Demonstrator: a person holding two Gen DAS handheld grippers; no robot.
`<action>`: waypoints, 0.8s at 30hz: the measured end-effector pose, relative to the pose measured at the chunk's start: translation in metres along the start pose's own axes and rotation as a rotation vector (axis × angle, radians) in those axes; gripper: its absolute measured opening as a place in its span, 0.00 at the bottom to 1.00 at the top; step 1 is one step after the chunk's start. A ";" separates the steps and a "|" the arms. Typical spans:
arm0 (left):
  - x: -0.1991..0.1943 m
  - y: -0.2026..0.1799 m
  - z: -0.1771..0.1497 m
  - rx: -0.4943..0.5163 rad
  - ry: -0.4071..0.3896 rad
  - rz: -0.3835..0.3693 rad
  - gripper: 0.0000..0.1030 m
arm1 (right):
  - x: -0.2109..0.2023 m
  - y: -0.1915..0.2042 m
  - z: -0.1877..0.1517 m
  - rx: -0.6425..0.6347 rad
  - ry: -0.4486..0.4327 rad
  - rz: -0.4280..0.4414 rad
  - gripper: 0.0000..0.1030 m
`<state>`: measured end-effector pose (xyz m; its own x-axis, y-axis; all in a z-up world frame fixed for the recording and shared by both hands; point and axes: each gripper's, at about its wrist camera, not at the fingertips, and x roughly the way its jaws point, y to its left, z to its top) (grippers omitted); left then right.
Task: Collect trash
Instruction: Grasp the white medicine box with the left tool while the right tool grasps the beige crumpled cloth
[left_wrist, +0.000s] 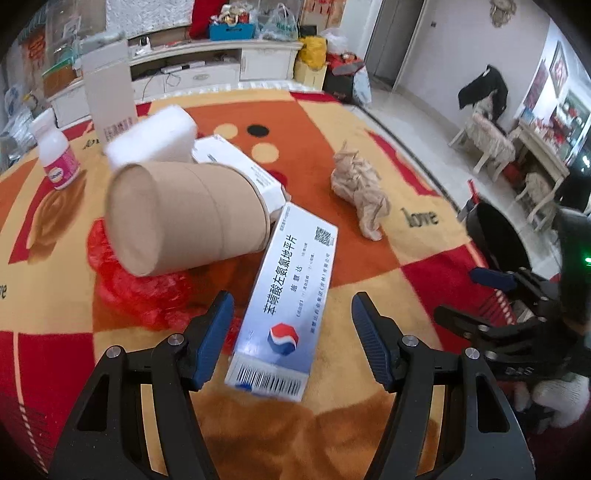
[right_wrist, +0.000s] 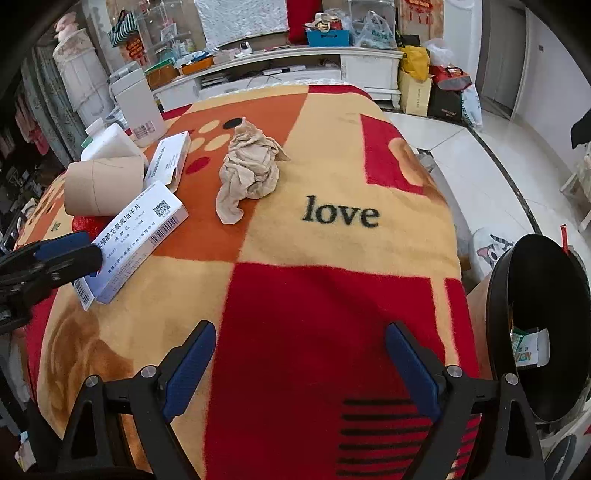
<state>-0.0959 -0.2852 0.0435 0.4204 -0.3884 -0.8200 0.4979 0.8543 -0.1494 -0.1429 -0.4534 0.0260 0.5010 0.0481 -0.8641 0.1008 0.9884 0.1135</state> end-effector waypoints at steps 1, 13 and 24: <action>0.005 -0.001 0.001 0.004 0.011 0.006 0.63 | 0.000 -0.001 -0.001 0.003 0.002 0.000 0.90; 0.010 0.014 -0.005 -0.066 0.045 -0.050 0.44 | -0.005 -0.010 0.007 0.036 -0.006 0.064 0.86; -0.030 0.019 -0.021 -0.116 -0.039 -0.058 0.44 | 0.019 0.035 0.087 -0.064 -0.153 0.088 0.81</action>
<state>-0.1152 -0.2501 0.0540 0.4240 -0.4492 -0.7864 0.4318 0.8636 -0.2604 -0.0548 -0.4305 0.0568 0.6311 0.1177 -0.7667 -0.0022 0.9887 0.1499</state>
